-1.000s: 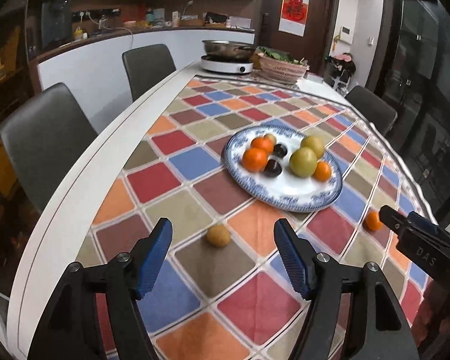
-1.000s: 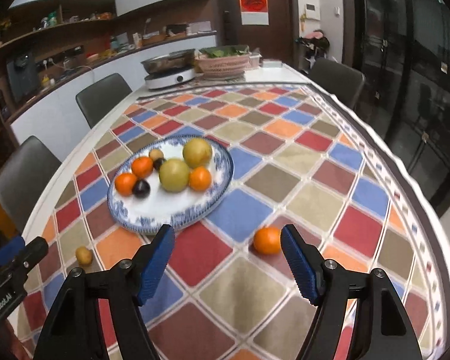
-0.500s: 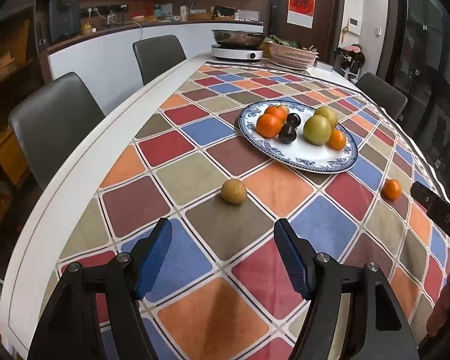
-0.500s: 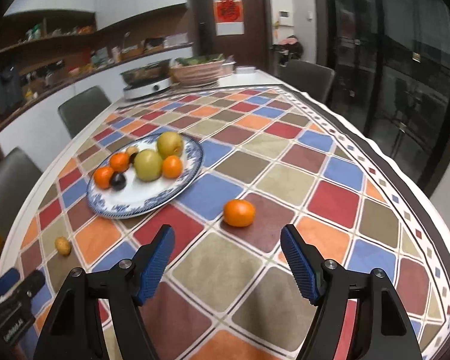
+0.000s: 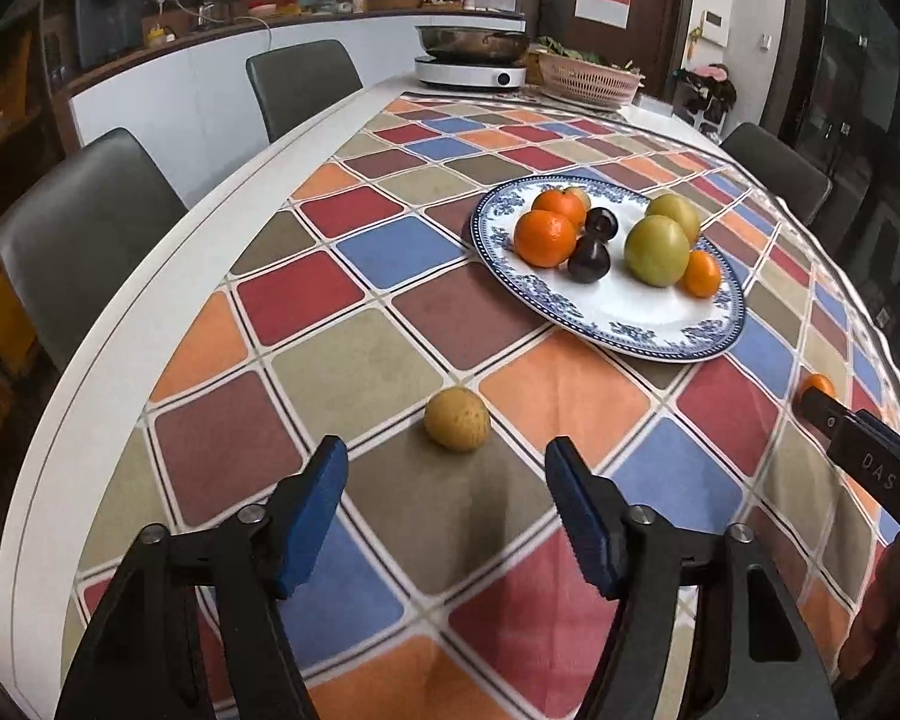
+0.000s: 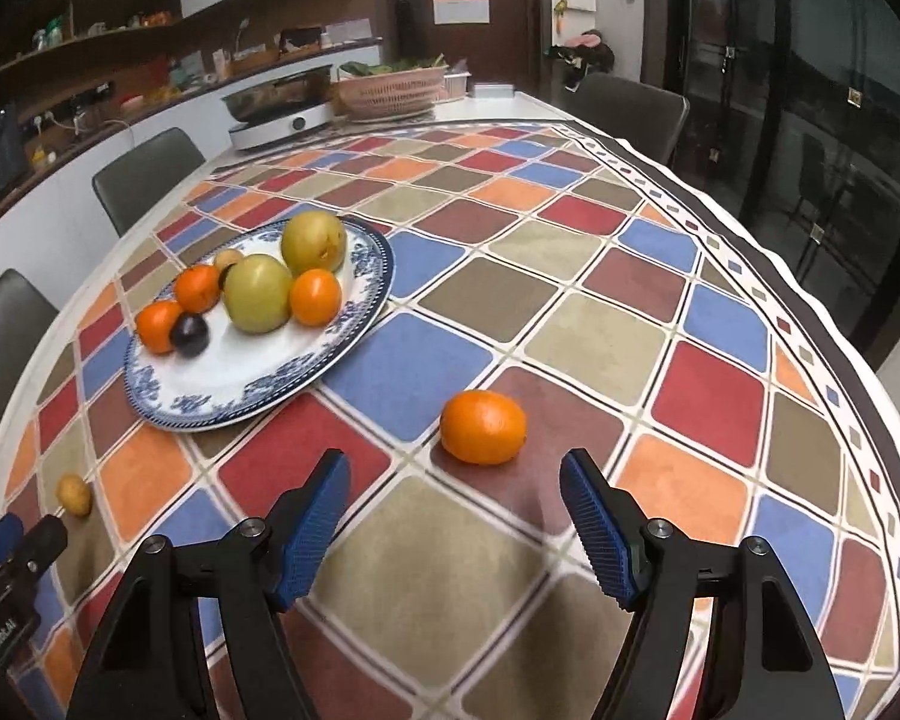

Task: Organize fruits
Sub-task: 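Grasp a small tan fruit with the left gripper while the right gripper grasps a tangerine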

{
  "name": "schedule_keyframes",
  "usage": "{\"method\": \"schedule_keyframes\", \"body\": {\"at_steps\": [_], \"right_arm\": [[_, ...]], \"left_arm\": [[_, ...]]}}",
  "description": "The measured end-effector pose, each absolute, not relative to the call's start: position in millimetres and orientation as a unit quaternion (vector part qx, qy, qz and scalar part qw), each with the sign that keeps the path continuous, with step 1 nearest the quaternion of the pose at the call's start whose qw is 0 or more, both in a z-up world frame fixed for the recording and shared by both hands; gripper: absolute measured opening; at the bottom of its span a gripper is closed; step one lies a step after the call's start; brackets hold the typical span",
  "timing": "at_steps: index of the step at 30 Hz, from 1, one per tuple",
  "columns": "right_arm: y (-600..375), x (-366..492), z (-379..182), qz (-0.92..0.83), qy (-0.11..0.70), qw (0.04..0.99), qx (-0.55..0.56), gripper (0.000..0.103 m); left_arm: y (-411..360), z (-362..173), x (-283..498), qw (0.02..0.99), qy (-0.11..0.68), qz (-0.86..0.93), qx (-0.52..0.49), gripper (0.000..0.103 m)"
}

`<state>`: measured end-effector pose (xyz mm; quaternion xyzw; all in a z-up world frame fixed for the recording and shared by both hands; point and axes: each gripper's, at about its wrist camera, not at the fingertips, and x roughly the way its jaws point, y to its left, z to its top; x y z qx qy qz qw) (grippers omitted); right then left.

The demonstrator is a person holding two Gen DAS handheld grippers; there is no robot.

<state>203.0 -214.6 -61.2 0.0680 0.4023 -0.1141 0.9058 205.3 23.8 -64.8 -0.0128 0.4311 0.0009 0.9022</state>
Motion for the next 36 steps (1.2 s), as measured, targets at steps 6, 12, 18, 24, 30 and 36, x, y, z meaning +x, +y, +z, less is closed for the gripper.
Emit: {"method": "schedule_keyframes", "body": {"at_steps": [6, 12, 18, 24, 30, 36], "right_arm": [[-217.8, 218.2, -70.7, -0.123, 0.427, 0.893, 0.063, 0.059], [-218.3, 225.9, -76.2, -0.119, 0.44, 0.887, 0.068, 0.051], [-224.5, 234.5, -76.9, -0.122, 0.443, 0.886, 0.068, 0.041], [-226.8, 239.8, -77.5, -0.117, 0.446, 0.885, 0.067, 0.036], [-222.7, 234.3, -70.7, -0.101, 0.435, 0.893, 0.06, 0.036], [-214.9, 220.2, -50.4, -0.059, 0.415, 0.906, 0.054, 0.036]], "left_arm": [[23.1, -71.3, 219.4, 0.894, 0.449, 0.0, -0.01, 0.046], [21.6, -74.6, 229.0, 0.891, 0.454, -0.011, -0.017, 0.039], [16.5, -78.0, 232.3, 0.889, 0.457, -0.017, -0.014, 0.028], [15.6, -78.7, 233.1, 0.89, 0.456, -0.018, -0.012, 0.028], [12.1, -71.5, 228.0, 0.896, 0.442, -0.027, 0.003, 0.028], [8.7, -54.3, 217.6, 0.904, 0.423, -0.051, 0.002, 0.028]]}}
